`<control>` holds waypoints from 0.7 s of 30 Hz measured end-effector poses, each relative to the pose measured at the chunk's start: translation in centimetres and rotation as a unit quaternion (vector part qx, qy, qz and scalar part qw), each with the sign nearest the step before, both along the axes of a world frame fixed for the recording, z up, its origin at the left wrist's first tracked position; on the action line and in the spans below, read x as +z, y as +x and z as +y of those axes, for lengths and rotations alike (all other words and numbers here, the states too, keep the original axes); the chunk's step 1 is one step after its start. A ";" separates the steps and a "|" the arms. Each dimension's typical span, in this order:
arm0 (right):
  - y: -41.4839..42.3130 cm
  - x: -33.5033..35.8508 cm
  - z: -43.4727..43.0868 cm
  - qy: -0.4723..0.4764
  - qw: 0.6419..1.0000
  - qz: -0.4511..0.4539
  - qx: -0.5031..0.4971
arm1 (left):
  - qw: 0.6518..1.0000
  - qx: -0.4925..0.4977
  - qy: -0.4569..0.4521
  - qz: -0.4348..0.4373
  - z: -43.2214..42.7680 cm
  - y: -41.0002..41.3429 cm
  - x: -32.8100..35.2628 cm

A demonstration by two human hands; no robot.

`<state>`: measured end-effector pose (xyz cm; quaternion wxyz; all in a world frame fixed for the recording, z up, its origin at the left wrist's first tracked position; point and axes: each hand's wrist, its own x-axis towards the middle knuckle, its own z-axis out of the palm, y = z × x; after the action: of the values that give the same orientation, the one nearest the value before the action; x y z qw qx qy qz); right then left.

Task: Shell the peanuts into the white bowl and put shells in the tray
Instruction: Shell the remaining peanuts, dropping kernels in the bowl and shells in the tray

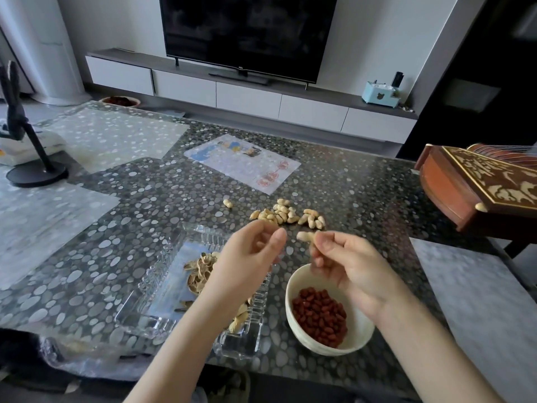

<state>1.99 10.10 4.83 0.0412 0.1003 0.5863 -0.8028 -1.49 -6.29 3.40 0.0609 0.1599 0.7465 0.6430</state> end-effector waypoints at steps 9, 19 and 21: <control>5.1 -0.5 -0.6 -0.032 0.996 0.003 -0.081 | 0.996 -0.049 0.041 0.070 3.1 3.4 0.8; 6.2 -1.0 0.4 0.366 0.918 0.142 -0.062 | 0.990 -0.006 -0.063 0.126 5.1 3.7 0.3; 6.2 -1.3 0.4 0.375 0.914 0.146 -0.057 | 0.988 0.000 -0.062 0.141 5.5 3.9 0.1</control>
<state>8.15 10.51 3.54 -0.1312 0.0228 0.8371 -0.5305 2.44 -0.83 3.52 -0.0351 0.2443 0.7864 0.5662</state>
